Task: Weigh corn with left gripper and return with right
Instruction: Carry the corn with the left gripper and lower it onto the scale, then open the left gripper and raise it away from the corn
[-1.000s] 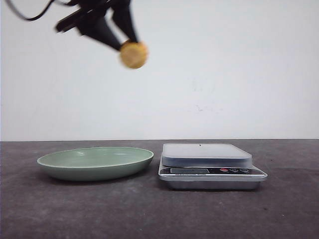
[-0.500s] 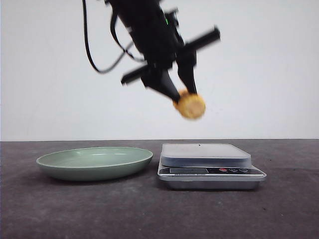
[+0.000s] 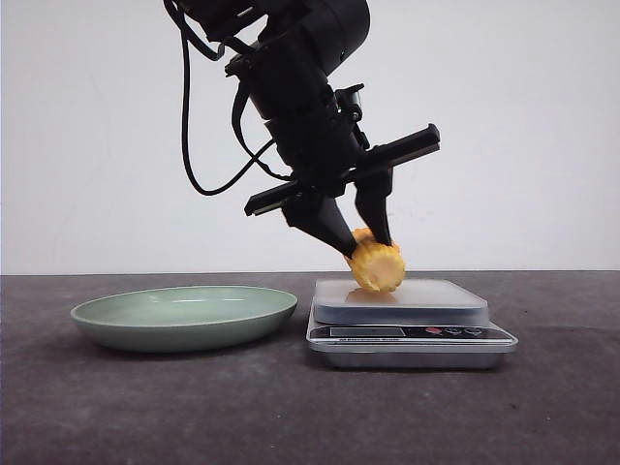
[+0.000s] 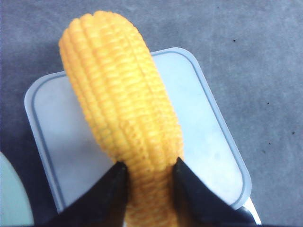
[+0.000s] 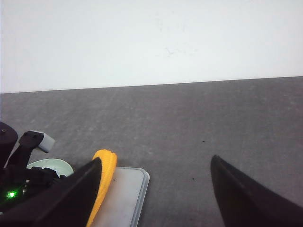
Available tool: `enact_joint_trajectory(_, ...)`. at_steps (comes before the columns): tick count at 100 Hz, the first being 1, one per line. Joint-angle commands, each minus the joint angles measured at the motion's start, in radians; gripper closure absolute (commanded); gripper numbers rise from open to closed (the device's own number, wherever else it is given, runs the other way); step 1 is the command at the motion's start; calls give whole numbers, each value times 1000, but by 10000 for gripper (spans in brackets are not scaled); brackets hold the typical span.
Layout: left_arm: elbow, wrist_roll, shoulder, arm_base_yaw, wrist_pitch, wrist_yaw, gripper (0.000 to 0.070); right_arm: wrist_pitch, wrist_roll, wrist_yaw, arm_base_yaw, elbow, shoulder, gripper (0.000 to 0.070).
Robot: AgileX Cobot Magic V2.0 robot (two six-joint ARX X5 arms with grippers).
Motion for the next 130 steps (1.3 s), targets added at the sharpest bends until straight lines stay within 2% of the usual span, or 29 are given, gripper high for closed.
enact_joint_trajectory(1,27,13,34,-12,6,2,443,8,-11,-1,2,16,3,242)
enact_joint_trajectory(26,28,20,35,-17,24,8,406,8,-11,0,2,16,3,242)
enact_joint_trajectory(36,30,20,35,-18,19,8,300,8,-11,-1,2,16,3,242)
enact_joint_trajectory(43,35,20,35,-18,7,8,255,6,-11,-1,2,16,3,243)
enact_joint_trajectory(80,98,37,-40,-24,-49,11,255,5,-11,-1,2,16,3,242)
enact_joint_trajectory(91,101,93,-153,-26,-52,-5,262,5,-11,-1,2,16,3,243)
enact_joint_trajectory(98,101,135,-238,-26,-76,-44,266,5,-11,-4,3,16,3,243)
enact_joint_trajectory(111,101,200,-415,-19,-159,-114,268,5,-10,-5,7,16,3,242)
enact_joint_trajectory(130,101,263,-701,-16,-376,-180,267,7,5,-50,18,16,4,242)
